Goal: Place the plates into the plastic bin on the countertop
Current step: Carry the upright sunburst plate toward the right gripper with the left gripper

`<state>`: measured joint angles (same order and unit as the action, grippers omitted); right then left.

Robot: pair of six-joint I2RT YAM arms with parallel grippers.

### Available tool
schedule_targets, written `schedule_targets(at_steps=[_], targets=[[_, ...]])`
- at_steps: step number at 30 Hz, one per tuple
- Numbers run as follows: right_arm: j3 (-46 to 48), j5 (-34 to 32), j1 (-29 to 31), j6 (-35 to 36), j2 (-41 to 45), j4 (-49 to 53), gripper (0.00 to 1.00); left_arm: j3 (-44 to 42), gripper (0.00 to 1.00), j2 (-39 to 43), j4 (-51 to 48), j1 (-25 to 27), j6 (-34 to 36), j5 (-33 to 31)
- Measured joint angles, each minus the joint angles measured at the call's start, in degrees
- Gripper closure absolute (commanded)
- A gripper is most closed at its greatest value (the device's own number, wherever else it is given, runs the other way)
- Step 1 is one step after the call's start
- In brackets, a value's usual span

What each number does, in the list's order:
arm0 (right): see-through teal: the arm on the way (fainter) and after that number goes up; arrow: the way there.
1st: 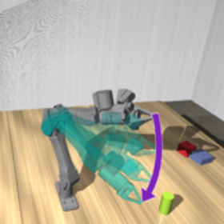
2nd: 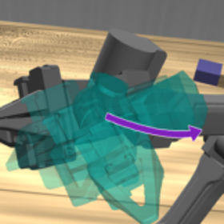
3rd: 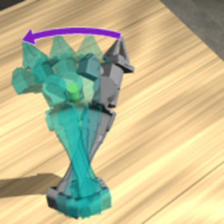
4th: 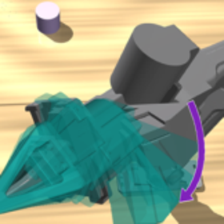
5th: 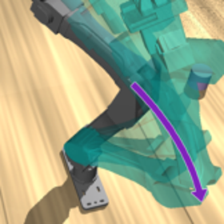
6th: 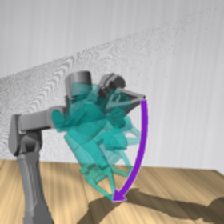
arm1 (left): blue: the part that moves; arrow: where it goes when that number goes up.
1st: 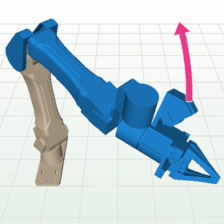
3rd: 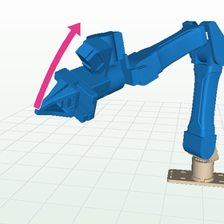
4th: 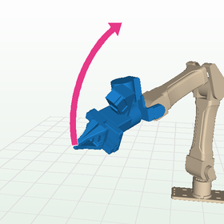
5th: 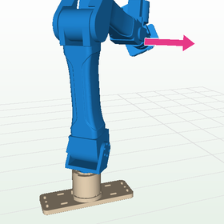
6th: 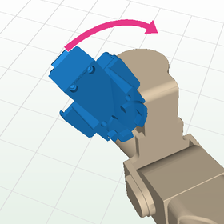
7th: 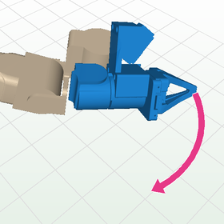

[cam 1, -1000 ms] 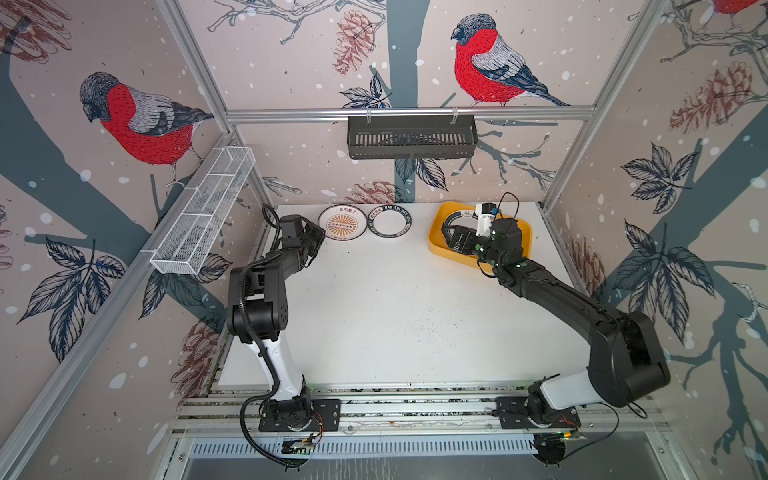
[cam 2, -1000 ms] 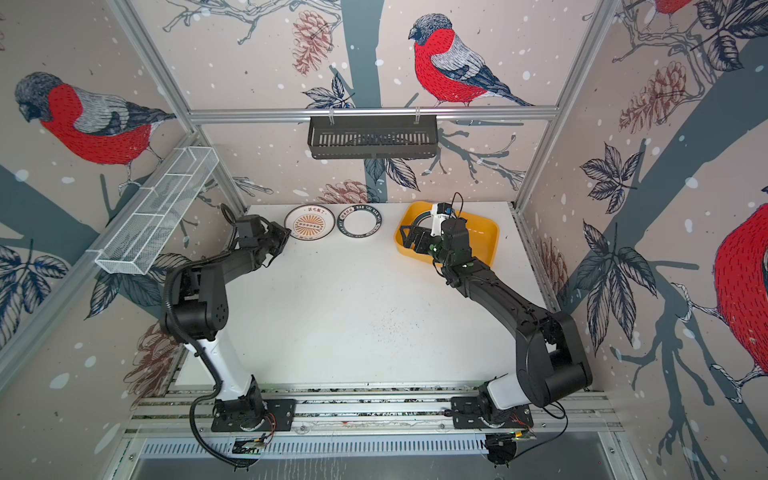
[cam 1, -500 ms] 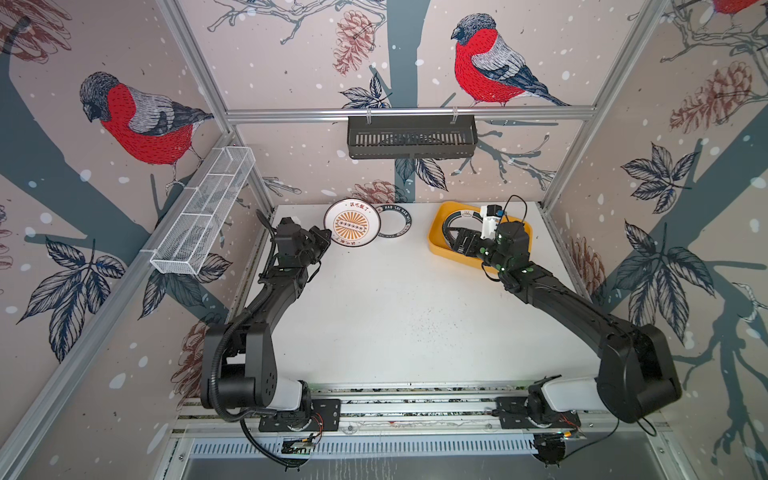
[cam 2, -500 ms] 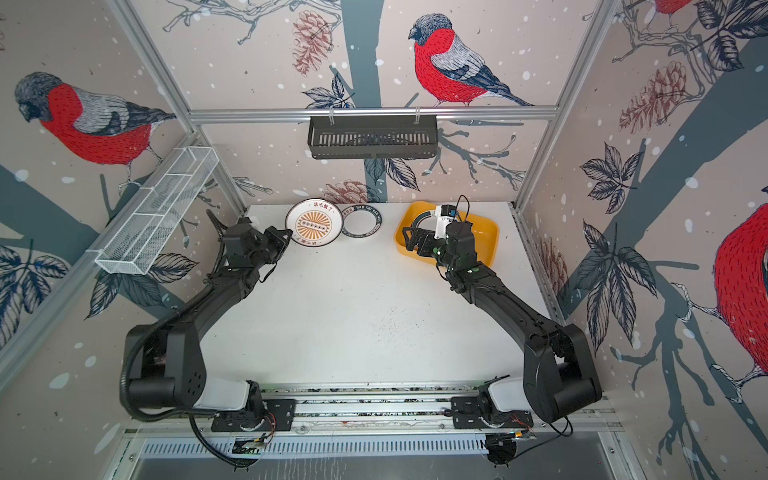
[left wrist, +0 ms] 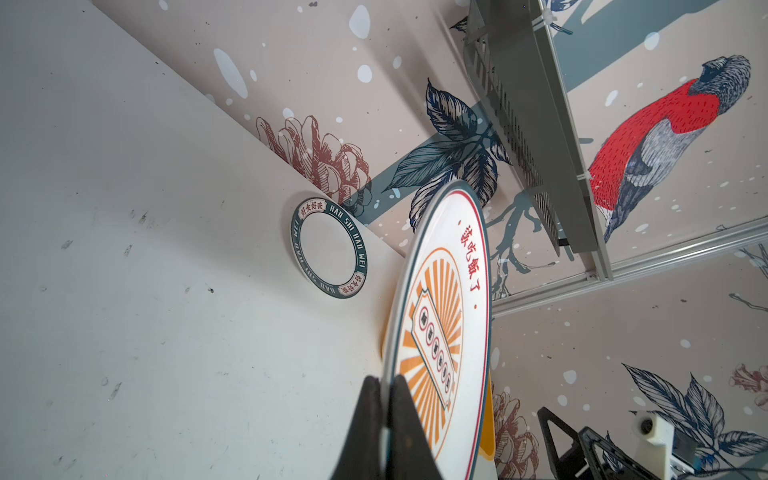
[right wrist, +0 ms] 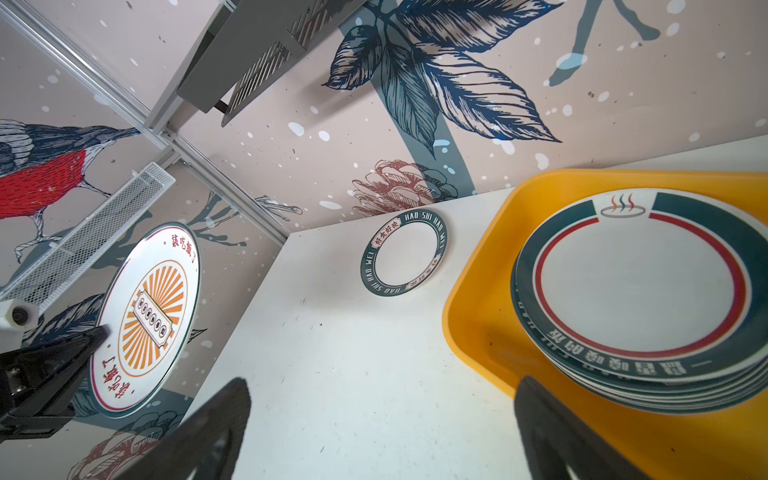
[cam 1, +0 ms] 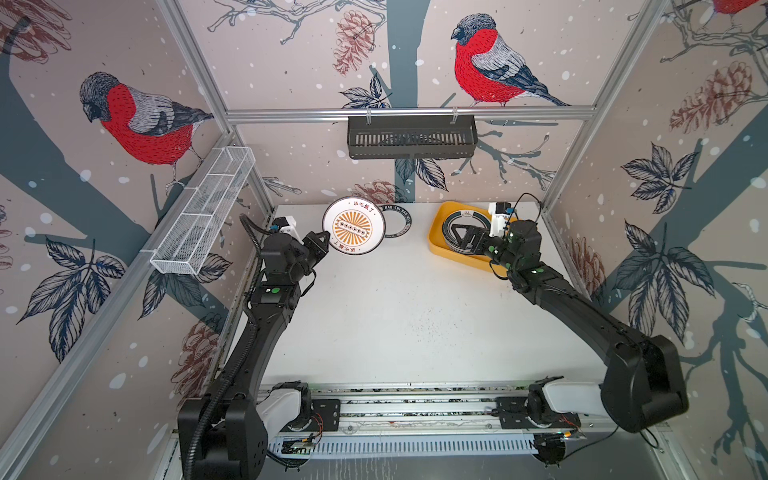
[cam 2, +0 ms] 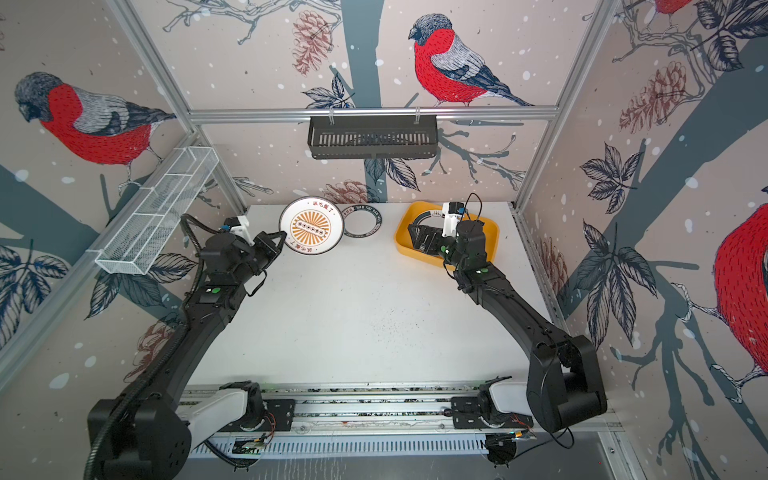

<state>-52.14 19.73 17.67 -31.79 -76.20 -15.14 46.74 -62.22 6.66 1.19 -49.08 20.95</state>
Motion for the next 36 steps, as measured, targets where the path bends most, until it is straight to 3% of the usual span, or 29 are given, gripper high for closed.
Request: schedule_targets(at_steps=[11,21,36], targets=[[-0.3,9.8,0.1,-1.5,-1.4,-3.4,0.00,-1.4,1.00,2.1,-2.6,3.3,1.2,1.8],[-2.0,14.4,1.4,-1.6,-3.8,-4.6,0.04,2.6,1.00,-6.5,-0.7,11.0,2.6,4.6],[-5.0,14.8,3.0,-1.4,-8.5,-1.4,0.27,6.8,1.00,-14.6,4.3,16.2,2.8,7.7]])
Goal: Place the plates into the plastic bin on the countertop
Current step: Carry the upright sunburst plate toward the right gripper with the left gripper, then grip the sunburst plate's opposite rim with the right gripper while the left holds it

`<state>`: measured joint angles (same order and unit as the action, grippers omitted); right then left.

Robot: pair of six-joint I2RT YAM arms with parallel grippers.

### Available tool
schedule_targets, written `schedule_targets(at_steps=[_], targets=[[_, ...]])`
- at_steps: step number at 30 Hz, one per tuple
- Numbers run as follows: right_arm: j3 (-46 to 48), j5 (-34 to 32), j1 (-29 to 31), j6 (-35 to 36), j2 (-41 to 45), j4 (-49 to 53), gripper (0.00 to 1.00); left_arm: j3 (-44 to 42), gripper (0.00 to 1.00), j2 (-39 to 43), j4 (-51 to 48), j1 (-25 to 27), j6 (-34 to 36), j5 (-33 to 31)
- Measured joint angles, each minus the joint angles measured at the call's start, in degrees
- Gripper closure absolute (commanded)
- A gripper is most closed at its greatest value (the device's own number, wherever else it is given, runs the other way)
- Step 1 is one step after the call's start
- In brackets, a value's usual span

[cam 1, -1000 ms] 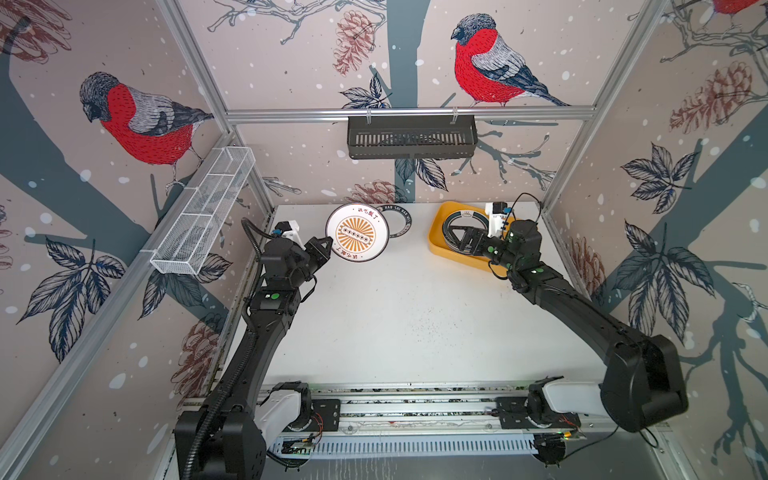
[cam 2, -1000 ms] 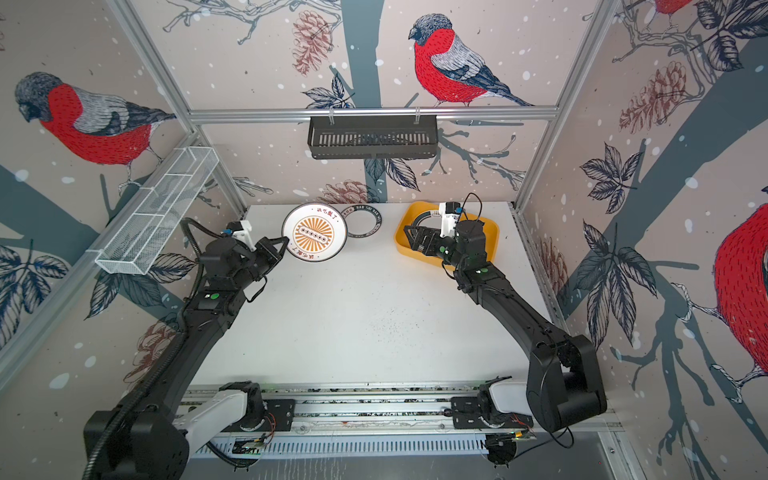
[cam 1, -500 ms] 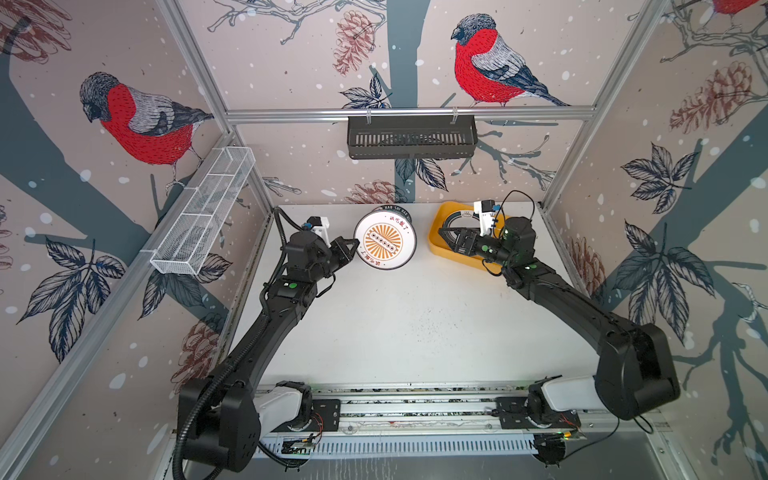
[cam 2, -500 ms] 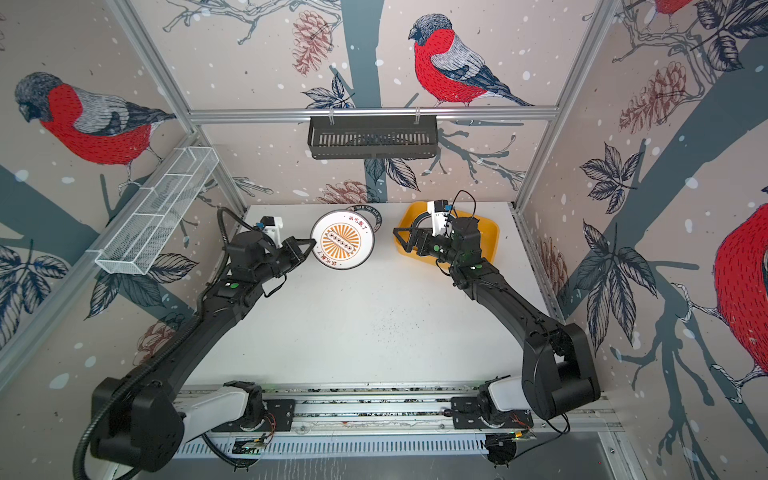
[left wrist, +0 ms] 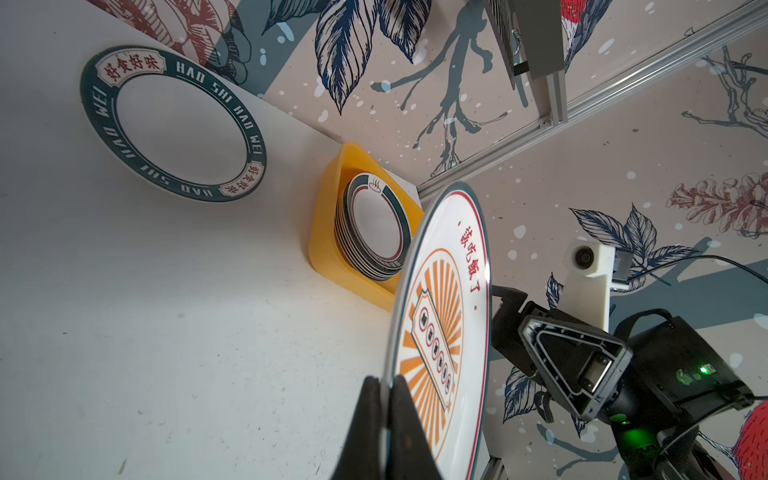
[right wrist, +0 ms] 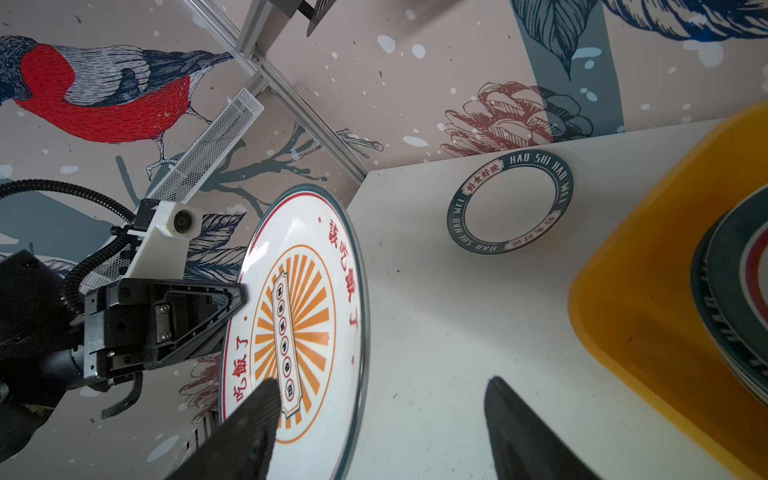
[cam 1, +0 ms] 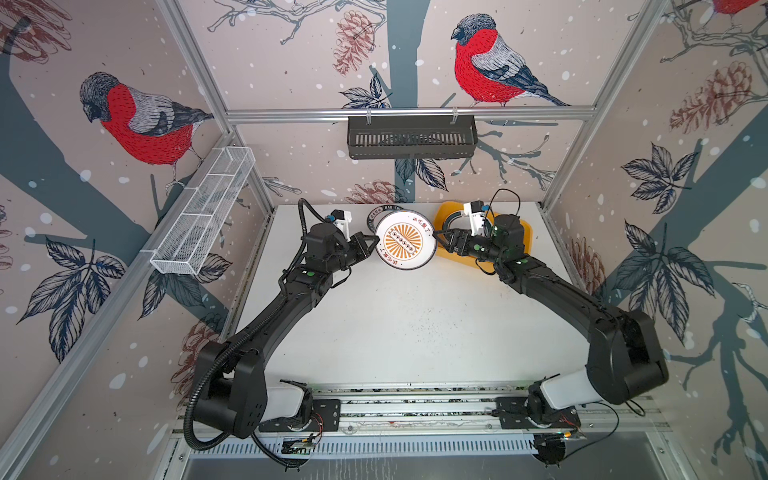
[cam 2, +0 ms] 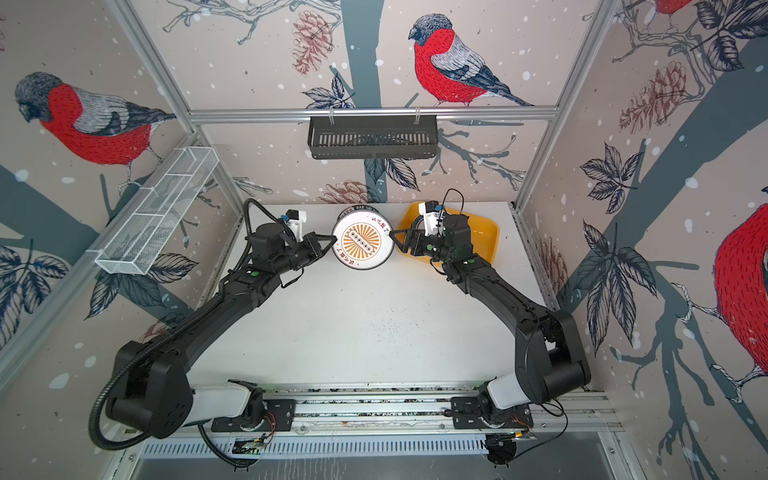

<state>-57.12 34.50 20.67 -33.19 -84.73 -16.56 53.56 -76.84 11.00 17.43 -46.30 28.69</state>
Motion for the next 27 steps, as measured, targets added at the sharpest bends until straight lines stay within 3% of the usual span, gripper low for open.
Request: schedule_targets(at_steps=[4,13,22,27], targets=[[-0.4,0.0,0.4,0.0,-0.4,0.2,0.41,0.9,1.00,-1.5,0.6,0.7,0.0,0.8],[-0.3,-0.1,0.4,0.0,-0.4,0.9,0.56,3.0,1.00,-3.7,1.7,1.4,0.0,1.1],[0.1,-0.5,0.4,-0.1,0.0,1.1,0.59,5.4,1.00,-3.9,1.6,1.4,1.2,1.1],[0.1,-1.0,0.3,-0.1,0.0,1.2,0.65,5.5,1.00,-3.9,1.1,1.4,1.3,1.0]])
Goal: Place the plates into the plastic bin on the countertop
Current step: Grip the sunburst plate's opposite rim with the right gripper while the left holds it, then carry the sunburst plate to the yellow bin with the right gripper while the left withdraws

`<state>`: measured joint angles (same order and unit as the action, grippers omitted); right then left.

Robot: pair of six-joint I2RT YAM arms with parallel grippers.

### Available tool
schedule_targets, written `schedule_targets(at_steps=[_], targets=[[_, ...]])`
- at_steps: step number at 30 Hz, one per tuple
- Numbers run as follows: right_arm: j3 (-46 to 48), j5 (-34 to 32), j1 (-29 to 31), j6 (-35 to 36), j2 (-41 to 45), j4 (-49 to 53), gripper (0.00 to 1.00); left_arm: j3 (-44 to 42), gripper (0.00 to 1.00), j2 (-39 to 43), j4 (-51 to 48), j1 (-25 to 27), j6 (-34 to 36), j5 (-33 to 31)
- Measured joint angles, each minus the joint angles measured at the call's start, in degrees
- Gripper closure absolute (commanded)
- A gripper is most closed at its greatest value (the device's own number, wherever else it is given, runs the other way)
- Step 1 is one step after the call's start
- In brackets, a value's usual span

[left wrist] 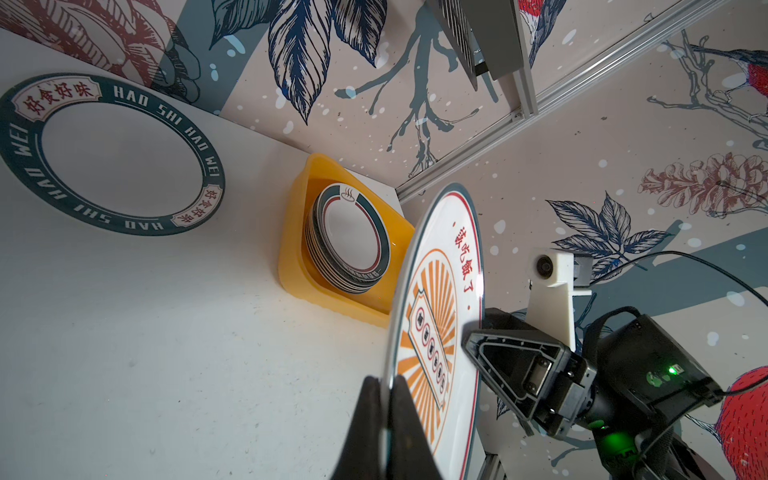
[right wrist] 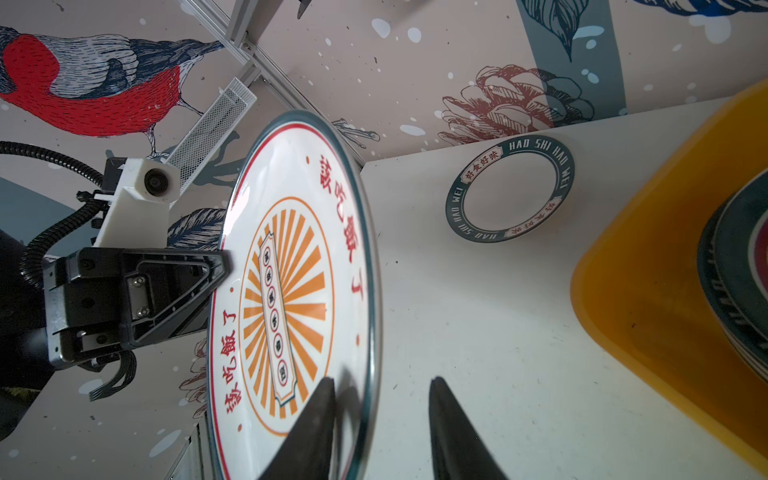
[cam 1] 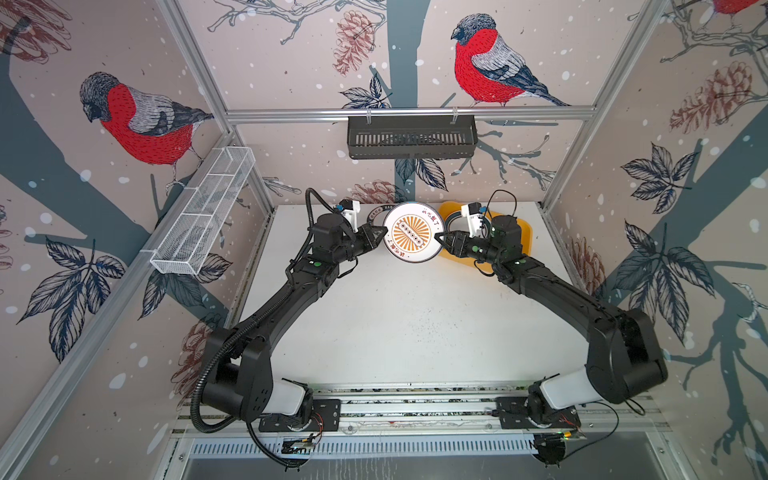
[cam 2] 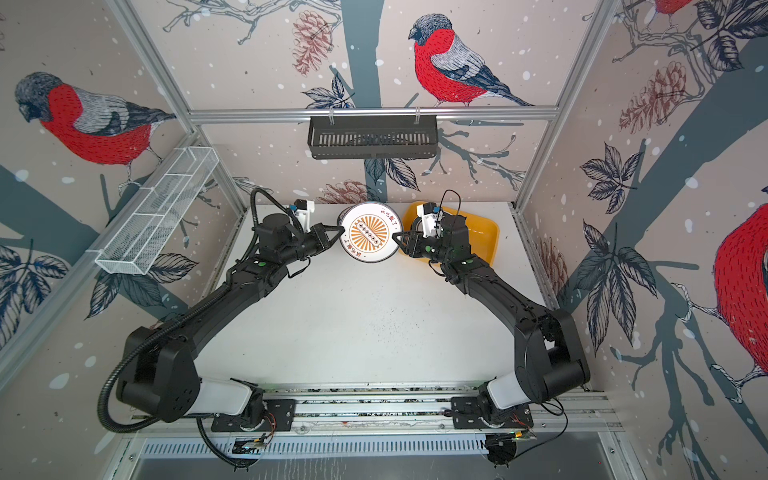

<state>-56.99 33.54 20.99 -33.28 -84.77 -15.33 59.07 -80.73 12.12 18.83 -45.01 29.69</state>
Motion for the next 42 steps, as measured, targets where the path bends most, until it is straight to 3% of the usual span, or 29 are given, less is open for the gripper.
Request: schedule_targets(at_steps=[12,20,29,34,37,42], targets=[[-0.2,-1.2,-0.5,-1.7,-0.7,0.5,0.91,0.2,1.00,0.1,-2.1,0.6,0.7,-0.9],[-0.4,-2.1,-1.0,-4.5,-1.7,0.3,0.98,0.6,0.99,-0.6,-2.5,2.3,2.1,-2.4],[-0.3,-2.0,-2.5,-5.2,-1.7,0.5,0.98,0.9,0.46,-1.0,-0.8,3.2,2.4,-1.1],[0.4,-4.5,-5.2,-5.4,-1.7,3.2,0.99,0.9,0.28,-0.5,0.4,3.5,3.3,0.1],[0.8,-4.6,-6.7,-5.6,-1.5,4.7,0.99,0.8,0.22,-0.2,0.9,3.6,3.8,0.0],[1.2,-5.1,-9.0,-5.5,-1.0,5.1,0.99,0.4,0.21,-0.1,0.9,3.9,4.9,0.0]])
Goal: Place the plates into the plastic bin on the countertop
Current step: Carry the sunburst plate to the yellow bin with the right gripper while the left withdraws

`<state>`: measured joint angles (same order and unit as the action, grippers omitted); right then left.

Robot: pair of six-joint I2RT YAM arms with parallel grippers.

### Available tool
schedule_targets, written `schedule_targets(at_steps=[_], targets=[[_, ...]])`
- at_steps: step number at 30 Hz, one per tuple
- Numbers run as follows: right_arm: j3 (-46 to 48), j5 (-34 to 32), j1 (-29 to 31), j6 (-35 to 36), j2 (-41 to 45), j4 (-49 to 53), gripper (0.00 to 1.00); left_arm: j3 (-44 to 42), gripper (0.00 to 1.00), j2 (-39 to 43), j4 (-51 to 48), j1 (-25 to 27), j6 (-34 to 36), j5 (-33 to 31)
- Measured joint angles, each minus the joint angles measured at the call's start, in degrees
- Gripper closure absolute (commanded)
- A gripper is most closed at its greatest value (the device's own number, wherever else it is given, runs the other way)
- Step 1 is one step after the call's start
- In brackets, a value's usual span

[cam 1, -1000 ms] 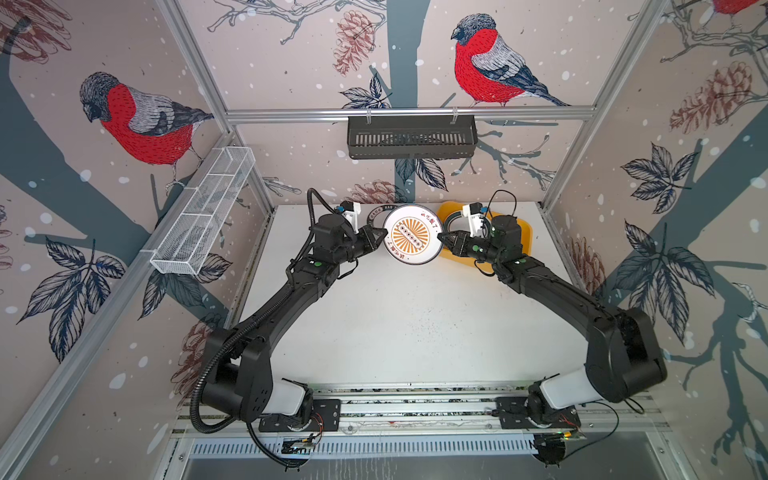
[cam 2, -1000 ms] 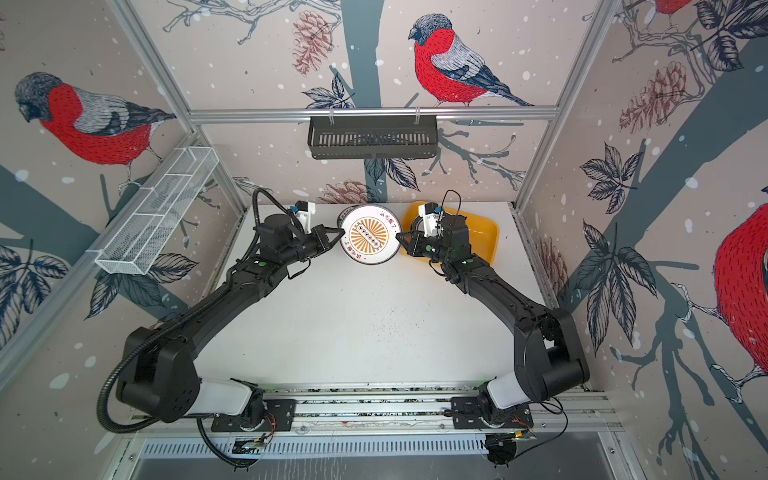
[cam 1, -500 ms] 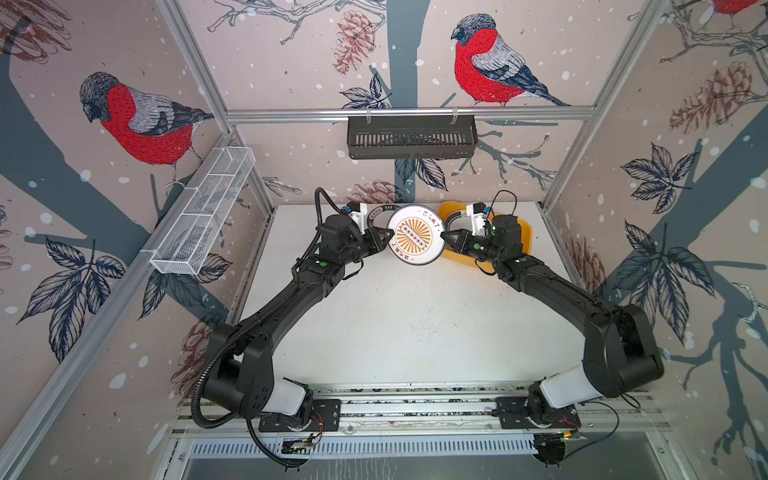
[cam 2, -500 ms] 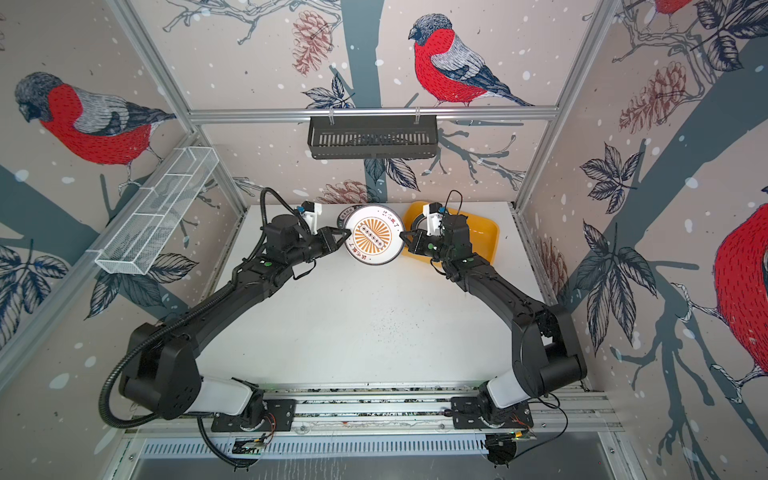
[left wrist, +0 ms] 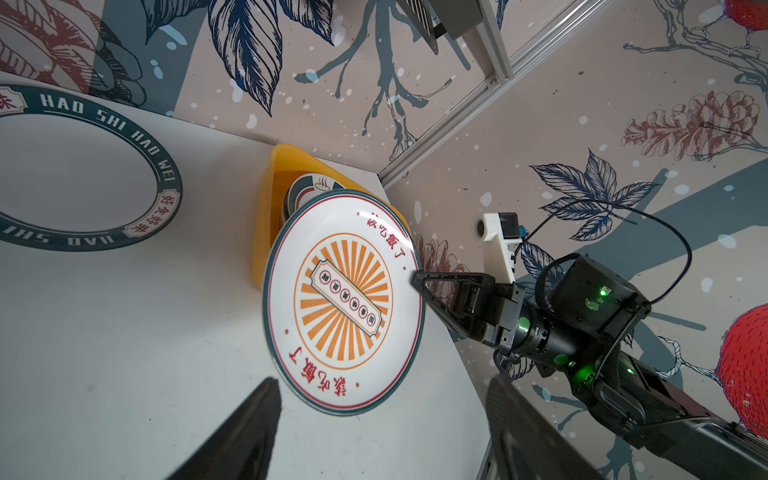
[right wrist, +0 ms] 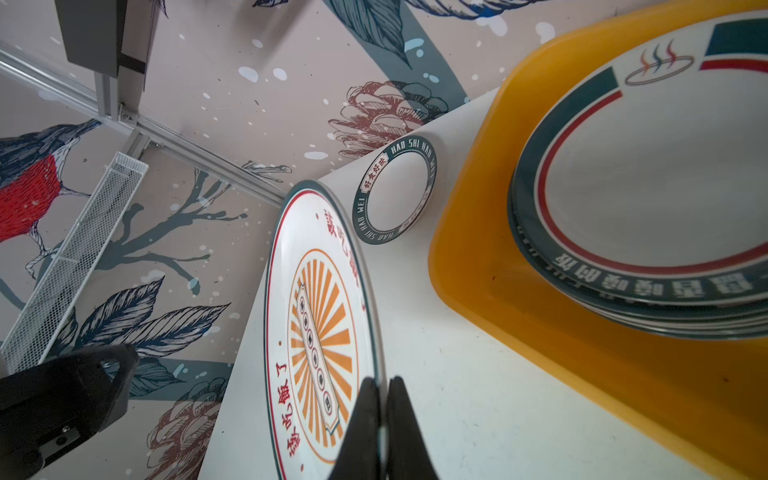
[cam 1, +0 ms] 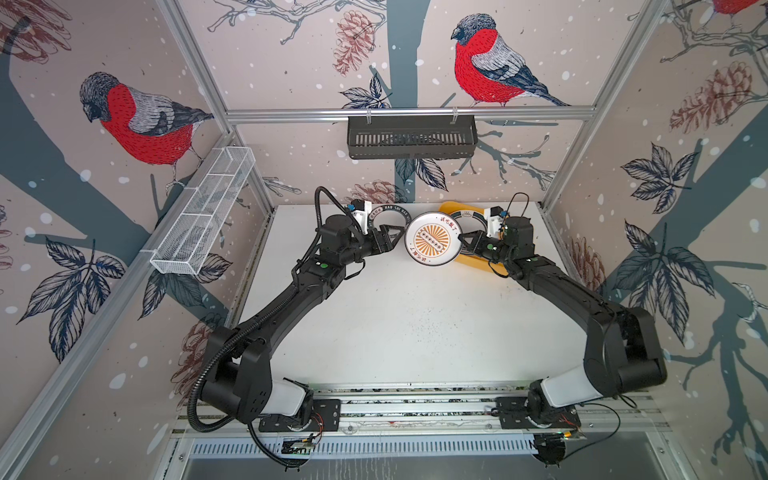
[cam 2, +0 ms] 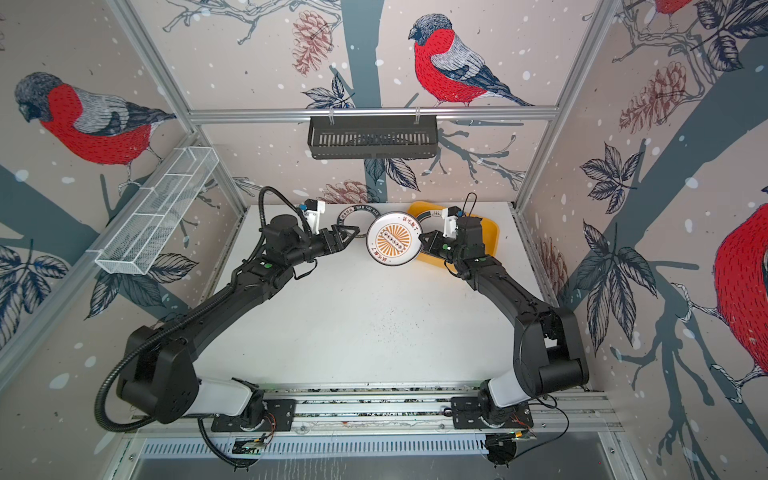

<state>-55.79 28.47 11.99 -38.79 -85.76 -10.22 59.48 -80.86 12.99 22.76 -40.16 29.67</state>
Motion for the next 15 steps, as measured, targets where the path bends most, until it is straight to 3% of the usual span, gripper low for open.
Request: schedule_targets(at_steps=[15], targets=[[0.9,-1.8,-6.4,0.1,1.9,1.2,0.99,1.6,0.12,-4.3,1.9,3.8,1.6,2.0]])
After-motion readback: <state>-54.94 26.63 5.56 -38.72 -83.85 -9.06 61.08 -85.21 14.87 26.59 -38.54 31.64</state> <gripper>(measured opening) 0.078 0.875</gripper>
